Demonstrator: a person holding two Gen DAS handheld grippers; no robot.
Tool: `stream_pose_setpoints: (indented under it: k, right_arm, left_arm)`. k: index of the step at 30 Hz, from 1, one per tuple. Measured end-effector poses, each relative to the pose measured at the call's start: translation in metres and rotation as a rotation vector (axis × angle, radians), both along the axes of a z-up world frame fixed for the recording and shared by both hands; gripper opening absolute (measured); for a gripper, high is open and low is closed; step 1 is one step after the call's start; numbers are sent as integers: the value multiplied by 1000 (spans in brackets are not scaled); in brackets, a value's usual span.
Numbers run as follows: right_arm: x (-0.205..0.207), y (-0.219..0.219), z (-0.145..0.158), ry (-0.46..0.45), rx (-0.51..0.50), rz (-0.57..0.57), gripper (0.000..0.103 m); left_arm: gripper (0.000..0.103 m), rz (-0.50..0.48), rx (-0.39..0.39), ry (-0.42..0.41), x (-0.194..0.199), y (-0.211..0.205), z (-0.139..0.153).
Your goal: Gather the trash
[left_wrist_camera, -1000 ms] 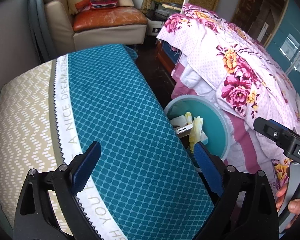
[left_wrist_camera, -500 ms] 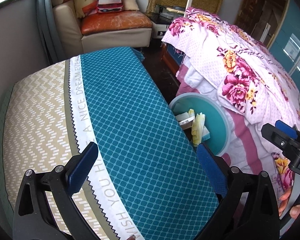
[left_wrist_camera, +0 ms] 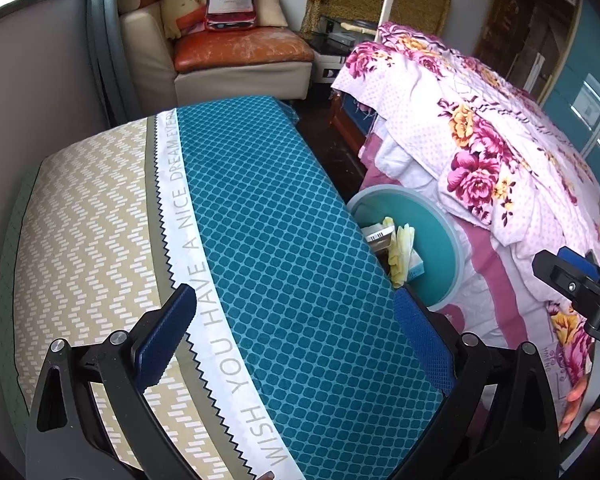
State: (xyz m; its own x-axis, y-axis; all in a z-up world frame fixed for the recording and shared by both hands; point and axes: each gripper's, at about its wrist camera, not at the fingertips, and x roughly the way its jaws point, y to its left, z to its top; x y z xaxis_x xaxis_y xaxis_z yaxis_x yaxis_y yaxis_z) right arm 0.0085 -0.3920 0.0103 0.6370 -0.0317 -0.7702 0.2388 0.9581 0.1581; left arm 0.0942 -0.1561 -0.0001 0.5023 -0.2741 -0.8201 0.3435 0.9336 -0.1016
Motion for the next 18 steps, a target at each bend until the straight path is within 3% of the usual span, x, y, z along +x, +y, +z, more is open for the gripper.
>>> stream_pose_setpoints:
  k: [18]
  right_arm:
    - [22,7,-24,63,23,14,96]
  left_arm:
    - [99,32,31,27,15,9,-20]
